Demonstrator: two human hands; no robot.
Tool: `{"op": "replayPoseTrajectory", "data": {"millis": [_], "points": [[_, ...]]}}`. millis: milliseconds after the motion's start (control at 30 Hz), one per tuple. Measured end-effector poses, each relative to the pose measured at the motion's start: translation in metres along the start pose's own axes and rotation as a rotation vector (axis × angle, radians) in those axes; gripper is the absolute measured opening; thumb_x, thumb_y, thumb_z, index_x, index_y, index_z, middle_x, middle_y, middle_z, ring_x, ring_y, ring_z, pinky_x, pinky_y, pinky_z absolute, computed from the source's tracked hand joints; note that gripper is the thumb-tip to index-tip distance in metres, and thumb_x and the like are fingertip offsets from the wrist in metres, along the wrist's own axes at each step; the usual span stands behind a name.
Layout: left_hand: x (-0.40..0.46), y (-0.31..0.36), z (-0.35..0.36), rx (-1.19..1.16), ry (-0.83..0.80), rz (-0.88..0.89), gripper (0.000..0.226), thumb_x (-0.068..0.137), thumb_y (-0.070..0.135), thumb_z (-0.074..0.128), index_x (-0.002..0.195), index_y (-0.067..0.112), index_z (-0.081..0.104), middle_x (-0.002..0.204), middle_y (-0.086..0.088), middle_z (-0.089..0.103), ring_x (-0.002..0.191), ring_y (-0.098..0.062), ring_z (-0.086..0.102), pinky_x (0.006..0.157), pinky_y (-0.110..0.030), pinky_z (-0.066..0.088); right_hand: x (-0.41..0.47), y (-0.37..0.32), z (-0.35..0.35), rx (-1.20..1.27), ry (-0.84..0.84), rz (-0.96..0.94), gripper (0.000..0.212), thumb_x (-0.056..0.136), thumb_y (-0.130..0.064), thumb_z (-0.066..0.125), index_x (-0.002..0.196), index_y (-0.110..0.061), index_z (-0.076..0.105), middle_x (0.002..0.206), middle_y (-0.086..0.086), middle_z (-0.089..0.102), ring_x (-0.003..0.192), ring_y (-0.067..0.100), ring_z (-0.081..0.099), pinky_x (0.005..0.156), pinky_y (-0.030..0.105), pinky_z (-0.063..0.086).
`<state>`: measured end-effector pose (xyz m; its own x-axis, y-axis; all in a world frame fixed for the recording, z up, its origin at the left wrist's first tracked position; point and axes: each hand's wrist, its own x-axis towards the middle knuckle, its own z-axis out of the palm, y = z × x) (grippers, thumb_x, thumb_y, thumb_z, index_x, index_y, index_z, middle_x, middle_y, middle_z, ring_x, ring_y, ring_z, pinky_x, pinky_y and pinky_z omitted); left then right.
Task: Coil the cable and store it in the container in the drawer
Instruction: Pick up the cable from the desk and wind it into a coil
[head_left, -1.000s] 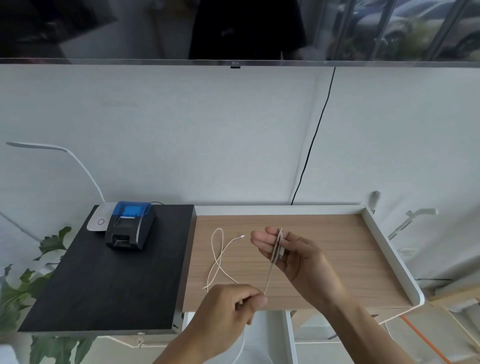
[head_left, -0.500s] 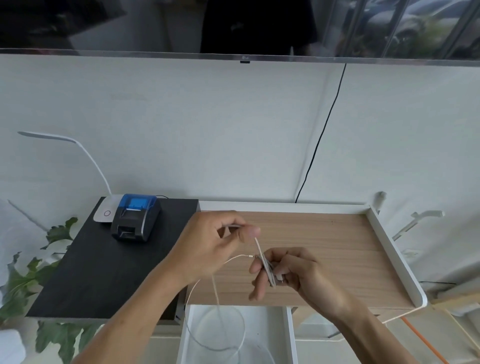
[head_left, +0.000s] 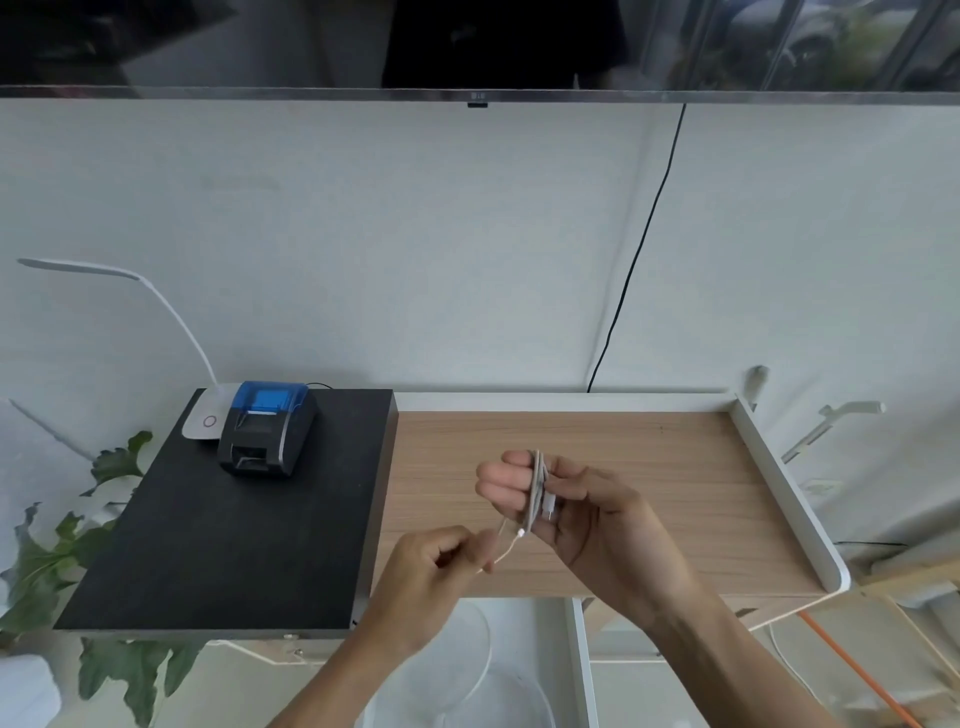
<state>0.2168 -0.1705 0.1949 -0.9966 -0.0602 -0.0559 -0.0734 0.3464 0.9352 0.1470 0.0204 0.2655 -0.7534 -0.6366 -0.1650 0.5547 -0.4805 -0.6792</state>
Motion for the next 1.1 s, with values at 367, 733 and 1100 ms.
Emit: {"op": "replayPoseTrajectory", "data": {"millis": [367, 733, 1100], "points": [[-0.022, 0.099, -0.038, 0.422, -0.221, 0.365, 0.034, 0.108, 0.046, 0.056, 0.088, 0.021, 0.069, 0.074, 0.011, 0.065, 0.083, -0.003, 0.068, 0.068, -0.025, 0.051, 0.004, -0.014, -0.017, -0.392, 0.114, 0.039, 0.039, 0.103, 0.007, 0.036, 0.132, 0.011, 0.061, 0.126, 0.027, 0.077, 0.122, 0.038, 0.073, 0.107, 0.040, 0.054], [0.051, 0.091, -0.055, 0.064, 0.003, 0.323, 0.025, 0.091, 0.041, 0.072, 0.085, 0.019, 0.082, 0.076, 0.008, 0.078, 0.069, -0.013, 0.070, 0.067, -0.024, 0.054, -0.011, -0.023, 0.013, -0.606, -0.136, 0.101, 0.045, 0.090, -0.002, 0.039, 0.124, 0.013, 0.065, 0.110, 0.032, 0.079, 0.103, 0.043, 0.076, 0.107, 0.062, 0.042], [0.016, 0.024, -0.014, 0.012, -0.052, 0.078, 0.031, 0.099, 0.044, 0.065, 0.080, 0.023, 0.079, 0.058, 0.016, 0.066, 0.053, -0.002, 0.049, 0.056, -0.019, 0.039, 0.007, -0.032, 0.006, -0.074, -0.092, 0.007, 0.050, 0.095, 0.000, 0.042, 0.140, 0.019, 0.052, 0.142, 0.035, 0.064, 0.135, 0.045, 0.063, 0.120, 0.048, 0.045]]}}
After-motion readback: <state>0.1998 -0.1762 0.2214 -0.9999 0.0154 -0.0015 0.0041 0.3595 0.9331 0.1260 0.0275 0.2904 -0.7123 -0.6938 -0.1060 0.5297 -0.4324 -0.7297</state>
